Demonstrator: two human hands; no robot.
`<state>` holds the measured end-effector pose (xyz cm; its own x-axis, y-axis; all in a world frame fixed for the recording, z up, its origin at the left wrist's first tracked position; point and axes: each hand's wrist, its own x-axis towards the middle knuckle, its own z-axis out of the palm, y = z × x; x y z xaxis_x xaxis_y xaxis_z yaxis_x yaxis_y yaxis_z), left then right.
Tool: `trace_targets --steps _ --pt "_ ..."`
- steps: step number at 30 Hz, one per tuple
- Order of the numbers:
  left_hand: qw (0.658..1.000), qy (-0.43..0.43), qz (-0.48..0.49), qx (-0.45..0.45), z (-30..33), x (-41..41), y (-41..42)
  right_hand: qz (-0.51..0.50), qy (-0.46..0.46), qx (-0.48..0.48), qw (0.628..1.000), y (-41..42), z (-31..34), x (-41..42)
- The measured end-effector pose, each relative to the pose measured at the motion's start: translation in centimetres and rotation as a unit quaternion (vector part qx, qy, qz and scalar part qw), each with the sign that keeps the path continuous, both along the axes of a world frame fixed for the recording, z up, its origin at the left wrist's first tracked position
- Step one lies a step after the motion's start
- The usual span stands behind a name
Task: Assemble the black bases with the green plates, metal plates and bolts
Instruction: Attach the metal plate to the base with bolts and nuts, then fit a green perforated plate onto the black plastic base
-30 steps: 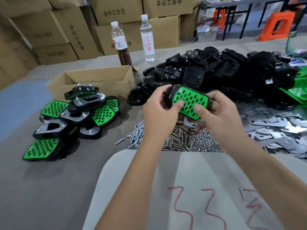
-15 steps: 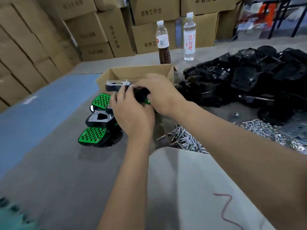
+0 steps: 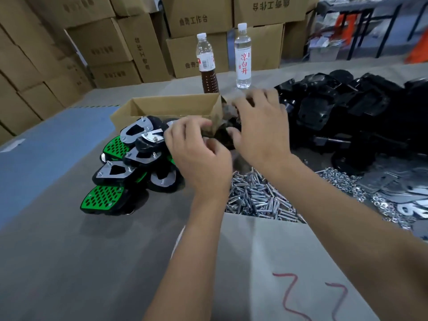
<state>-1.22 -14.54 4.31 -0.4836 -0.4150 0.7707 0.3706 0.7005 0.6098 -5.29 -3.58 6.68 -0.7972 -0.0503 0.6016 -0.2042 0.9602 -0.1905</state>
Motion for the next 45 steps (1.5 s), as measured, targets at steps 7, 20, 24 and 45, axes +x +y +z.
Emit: trace_targets --steps 7,20,24,45 --pt "0.985 -0.052 -0.115 0.114 -0.3 -0.4 5.2 0.038 -0.104 -0.057 0.992 5.8 -1.9 -0.1" --pt "0.926 -0.331 -0.115 0.144 -2.1 -3.2 8.9 -0.032 -0.056 -0.107 0.992 10.7 -2.9 0.4" --pt "0.917 -0.322 -0.125 0.201 -2.0 -3.5 8.3 -0.039 0.043 -0.241 0.969 11.2 -2.2 1.6" --pt "0.851 -0.164 -0.419 -0.271 -2.2 7.0 26.1 -0.240 0.124 -0.436 0.858 27.4 -4.8 17.1"
